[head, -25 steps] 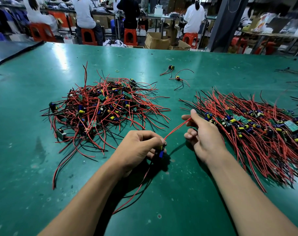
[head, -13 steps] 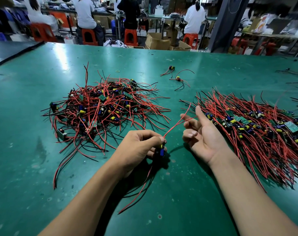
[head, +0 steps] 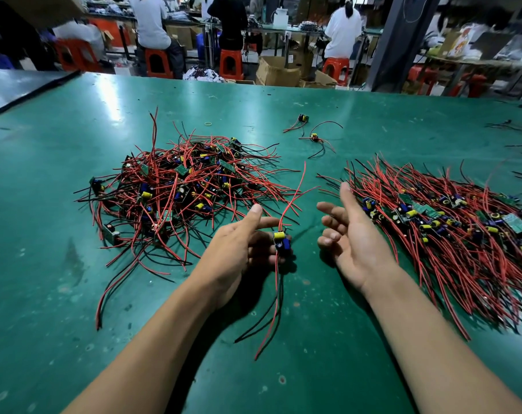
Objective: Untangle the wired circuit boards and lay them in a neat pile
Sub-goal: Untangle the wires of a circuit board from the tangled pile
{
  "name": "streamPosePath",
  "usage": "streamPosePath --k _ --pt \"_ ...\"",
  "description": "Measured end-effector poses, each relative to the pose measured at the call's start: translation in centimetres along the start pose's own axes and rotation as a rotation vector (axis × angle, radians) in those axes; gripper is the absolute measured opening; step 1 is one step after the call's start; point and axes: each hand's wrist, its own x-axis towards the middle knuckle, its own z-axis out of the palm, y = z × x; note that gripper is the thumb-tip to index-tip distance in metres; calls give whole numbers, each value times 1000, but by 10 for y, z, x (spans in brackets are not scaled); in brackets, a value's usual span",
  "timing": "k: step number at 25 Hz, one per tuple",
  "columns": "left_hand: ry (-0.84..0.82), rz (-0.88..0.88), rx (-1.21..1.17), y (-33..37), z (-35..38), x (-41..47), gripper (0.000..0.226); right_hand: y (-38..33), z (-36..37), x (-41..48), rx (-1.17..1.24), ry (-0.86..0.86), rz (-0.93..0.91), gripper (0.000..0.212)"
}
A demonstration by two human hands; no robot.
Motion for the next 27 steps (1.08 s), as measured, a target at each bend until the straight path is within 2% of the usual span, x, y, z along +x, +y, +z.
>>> streamPosePath --k 5,7,10,14,15,16,18,20,22,25,27 --pt "-39 -59 -44 0 -1 1 58 27 18 -19 -754 -172 -392 41" --pt "-65 -57 -38 -1 0 1 60 32 19 -19 -932 -134 -560 30" --pt "-47 -40 -18 -2 1 4 62 19 9 -12 -1016 66 -602 22" --pt "-40 -38 20 -3 -2 7 64 -6 -18 -6 -1504 447 -512 39" --pt "-41 -42 16 -3 -2 7 65 -7 -19 -7 -1534 467 -538 43" --pt "-40 -45 6 -3 -2 7 65 -7 -17 -8 -1503 417 -592 43" --pt "-35 -51 -15 -5 -1 7 62 -1 -6 -11 -1361 176 -658 33" --pt "-20 -48 -29 -6 0 7 54 11 3 -12 -1328 18 -577 24" --pt "7 -29 -74 -6 0 6 41 19 3 -10 -1397 62 -528 23" --pt "62 15 -132 -4 -3 7 24 14 -9 -6 -1480 246 -515 28" --pt "76 21 -148 -2 -4 8 21 10 -15 -2 -1501 324 -481 28"
